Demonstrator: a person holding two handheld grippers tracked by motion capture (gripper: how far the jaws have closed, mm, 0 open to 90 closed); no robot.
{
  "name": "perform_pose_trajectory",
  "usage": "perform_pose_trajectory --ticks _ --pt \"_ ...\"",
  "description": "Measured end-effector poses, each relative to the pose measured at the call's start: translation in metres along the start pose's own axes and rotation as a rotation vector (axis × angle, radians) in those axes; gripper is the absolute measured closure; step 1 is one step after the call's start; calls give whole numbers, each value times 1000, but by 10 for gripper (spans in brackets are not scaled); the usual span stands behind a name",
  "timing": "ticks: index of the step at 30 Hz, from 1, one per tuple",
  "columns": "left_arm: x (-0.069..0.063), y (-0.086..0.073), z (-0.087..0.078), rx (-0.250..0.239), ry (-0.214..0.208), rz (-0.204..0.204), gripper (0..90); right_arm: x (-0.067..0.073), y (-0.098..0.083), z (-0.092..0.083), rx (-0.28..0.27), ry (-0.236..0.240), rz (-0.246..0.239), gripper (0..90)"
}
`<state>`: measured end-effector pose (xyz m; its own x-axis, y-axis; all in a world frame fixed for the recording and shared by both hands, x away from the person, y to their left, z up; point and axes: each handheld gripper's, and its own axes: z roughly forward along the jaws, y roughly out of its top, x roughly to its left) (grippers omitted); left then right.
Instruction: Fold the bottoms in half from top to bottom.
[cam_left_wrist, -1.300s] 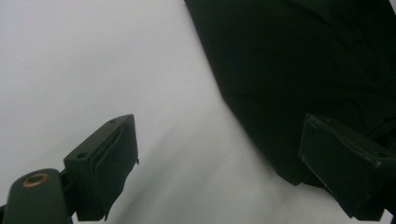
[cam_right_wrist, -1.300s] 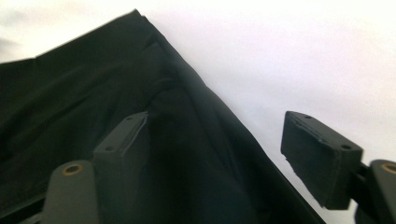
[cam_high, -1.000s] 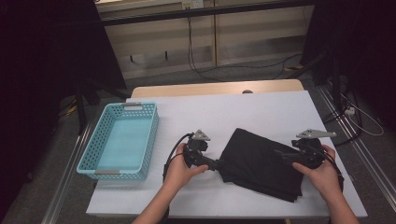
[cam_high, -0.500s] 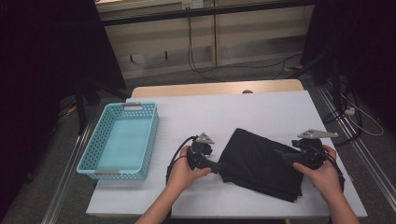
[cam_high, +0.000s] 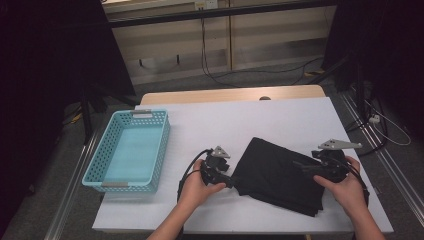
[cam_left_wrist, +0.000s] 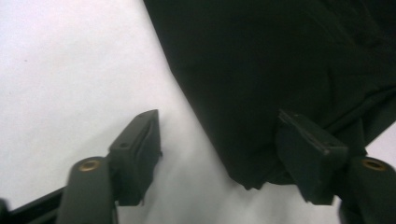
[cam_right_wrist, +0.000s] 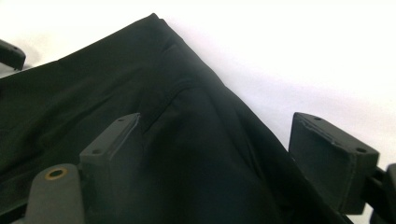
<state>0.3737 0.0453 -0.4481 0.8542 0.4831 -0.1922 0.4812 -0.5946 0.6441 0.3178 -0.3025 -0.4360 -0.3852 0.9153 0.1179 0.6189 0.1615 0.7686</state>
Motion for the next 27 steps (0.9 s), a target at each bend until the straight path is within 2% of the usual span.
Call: perform_pose_trajectory --ticks 6,9,12,13,16,21,25,27 --pt "-9 1 1 17 30 18 499 0 0 0 -1 -3 -3 176" --pt "-10 1 1 19 -2 0 625 1 0 -1 -3 -4 -5 175" --pt "-10 1 2 20 -11 -11 683 1 1 0 -8 2 -8 173" --pt "-9 1 2 20 -23 -31 712 2 1 0 -9 3 -10 173" --pt "-9 2 2 29 -33 -50 775 3 1 0 -7 6 -11 173" --pt "-10 6 1 52 -30 -76 808 4 2 0 -13 9 -14 169" --pt "-1 8 -1 63 -50 -122 819 3 2 -2 -19 11 -12 169" --pt "3 9 -2 73 -54 -130 823 2 2 -3 -24 9 -9 168"
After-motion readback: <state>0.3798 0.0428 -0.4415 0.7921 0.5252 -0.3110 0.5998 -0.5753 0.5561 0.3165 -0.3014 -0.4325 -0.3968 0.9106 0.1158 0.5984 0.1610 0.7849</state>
